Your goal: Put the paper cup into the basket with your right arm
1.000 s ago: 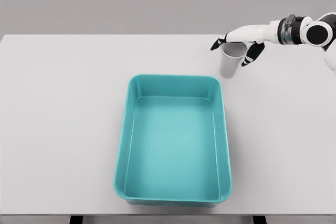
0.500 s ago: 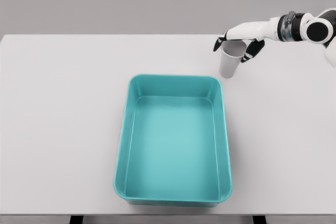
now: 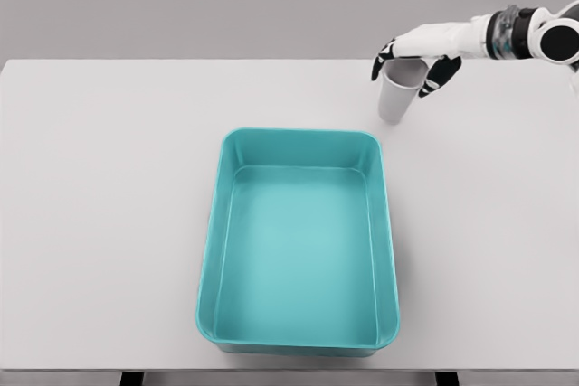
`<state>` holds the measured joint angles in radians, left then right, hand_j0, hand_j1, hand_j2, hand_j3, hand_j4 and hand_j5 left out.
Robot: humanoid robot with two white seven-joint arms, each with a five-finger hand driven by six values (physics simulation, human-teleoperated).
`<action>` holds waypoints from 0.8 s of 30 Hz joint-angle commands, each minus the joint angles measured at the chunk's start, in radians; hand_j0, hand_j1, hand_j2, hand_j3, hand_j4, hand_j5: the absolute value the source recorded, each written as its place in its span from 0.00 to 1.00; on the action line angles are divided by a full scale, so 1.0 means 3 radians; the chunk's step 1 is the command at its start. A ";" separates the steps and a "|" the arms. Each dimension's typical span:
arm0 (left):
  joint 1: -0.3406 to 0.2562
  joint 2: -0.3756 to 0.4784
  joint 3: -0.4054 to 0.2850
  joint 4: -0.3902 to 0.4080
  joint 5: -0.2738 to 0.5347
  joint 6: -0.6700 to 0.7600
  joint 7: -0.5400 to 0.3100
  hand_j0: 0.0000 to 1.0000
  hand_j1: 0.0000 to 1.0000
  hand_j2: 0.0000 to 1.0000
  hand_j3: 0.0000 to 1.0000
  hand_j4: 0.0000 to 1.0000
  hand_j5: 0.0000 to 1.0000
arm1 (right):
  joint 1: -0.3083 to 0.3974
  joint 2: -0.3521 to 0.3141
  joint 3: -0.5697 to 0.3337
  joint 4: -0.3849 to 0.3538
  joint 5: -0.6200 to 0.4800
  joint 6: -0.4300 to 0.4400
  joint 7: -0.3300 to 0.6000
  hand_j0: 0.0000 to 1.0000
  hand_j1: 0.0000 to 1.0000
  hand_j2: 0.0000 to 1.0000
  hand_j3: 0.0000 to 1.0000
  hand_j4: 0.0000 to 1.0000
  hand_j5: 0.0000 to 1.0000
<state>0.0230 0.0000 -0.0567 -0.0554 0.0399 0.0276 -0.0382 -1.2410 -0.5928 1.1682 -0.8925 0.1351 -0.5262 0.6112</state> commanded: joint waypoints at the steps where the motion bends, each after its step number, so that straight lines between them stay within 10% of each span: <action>1: 0.0000 0.0000 0.0000 0.0001 0.0000 0.0000 0.0000 1.00 1.00 1.00 1.00 1.00 1.00 | 0.0000 -0.0095 -0.0023 -0.0139 -0.0016 0.0005 -0.0001 0.70 0.70 0.70 0.70 0.70 0.70; 24: 0.0000 0.0000 0.0000 0.0001 0.0000 0.0000 0.0000 1.00 1.00 1.00 1.00 1.00 1.00 | -0.0138 -0.0586 -0.0049 -0.1085 -0.0072 -0.0005 -0.0001 0.70 0.70 0.70 0.70 0.70 0.70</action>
<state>0.0230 0.0000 -0.0567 -0.0553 0.0399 0.0276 -0.0382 -1.2855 -0.7559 1.1561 -1.1919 0.1210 -0.5298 0.6114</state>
